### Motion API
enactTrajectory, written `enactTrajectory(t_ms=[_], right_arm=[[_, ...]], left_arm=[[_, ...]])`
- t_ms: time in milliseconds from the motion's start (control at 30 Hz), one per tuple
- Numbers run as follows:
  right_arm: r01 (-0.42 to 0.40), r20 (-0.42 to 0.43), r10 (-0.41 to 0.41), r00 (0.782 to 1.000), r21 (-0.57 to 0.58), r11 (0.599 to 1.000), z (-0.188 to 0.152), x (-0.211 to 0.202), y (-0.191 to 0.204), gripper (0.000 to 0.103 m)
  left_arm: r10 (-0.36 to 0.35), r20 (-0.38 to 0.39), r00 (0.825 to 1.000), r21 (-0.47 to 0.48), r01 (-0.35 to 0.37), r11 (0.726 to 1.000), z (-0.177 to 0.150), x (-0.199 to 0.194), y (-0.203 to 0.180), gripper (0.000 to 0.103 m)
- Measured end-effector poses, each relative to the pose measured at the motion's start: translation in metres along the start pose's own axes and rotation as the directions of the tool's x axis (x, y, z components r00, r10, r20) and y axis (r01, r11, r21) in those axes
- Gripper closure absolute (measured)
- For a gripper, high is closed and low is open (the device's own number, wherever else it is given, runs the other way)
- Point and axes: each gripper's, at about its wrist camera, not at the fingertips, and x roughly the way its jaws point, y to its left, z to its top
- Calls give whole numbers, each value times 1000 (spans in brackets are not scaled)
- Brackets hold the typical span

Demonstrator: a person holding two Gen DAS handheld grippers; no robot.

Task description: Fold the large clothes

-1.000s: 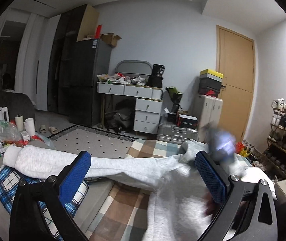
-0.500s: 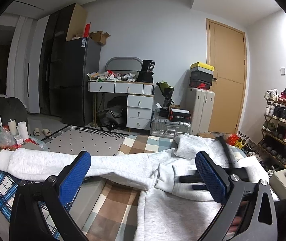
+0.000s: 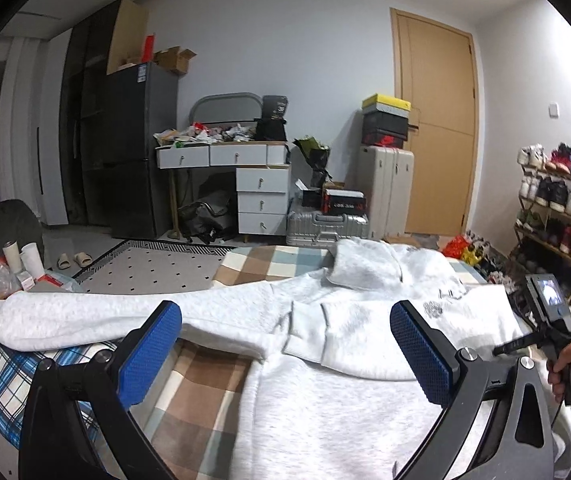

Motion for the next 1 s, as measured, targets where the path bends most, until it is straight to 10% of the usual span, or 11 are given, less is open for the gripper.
enactTrajectory(t_ms=[133,333,567,667,733,867,1000], right_arm=[[-17,-44,17,999,-7,1000,23,-1,0,80],[13,153,-12,988,0,1000,83,-16,6,80],[123,-52,-120,991,55,991,113,55,-17,79],[198,-10,-198,980,-17,980,116,57,-5,81],[158,12,-158,987,-23,987,115,50,6,93],[-106,136,118,984,-90,990,97,12,61,82],[-244,53,263,963,-238,940,84,22,148,80]], left_arm=[[-3,-11,1000,52,4,999,-3,-1,-9,1],[9,-66,998,117,-1,993,-8,14,-23,1],[12,-124,992,119,3,993,-9,27,-32,1],[20,-150,988,128,-1,992,-10,33,-34,1],[24,-165,986,121,-4,993,-9,37,-32,1],[72,-171,983,101,-55,993,-5,42,-19,1],[130,-136,982,-10,-132,991,4,38,8,1]])
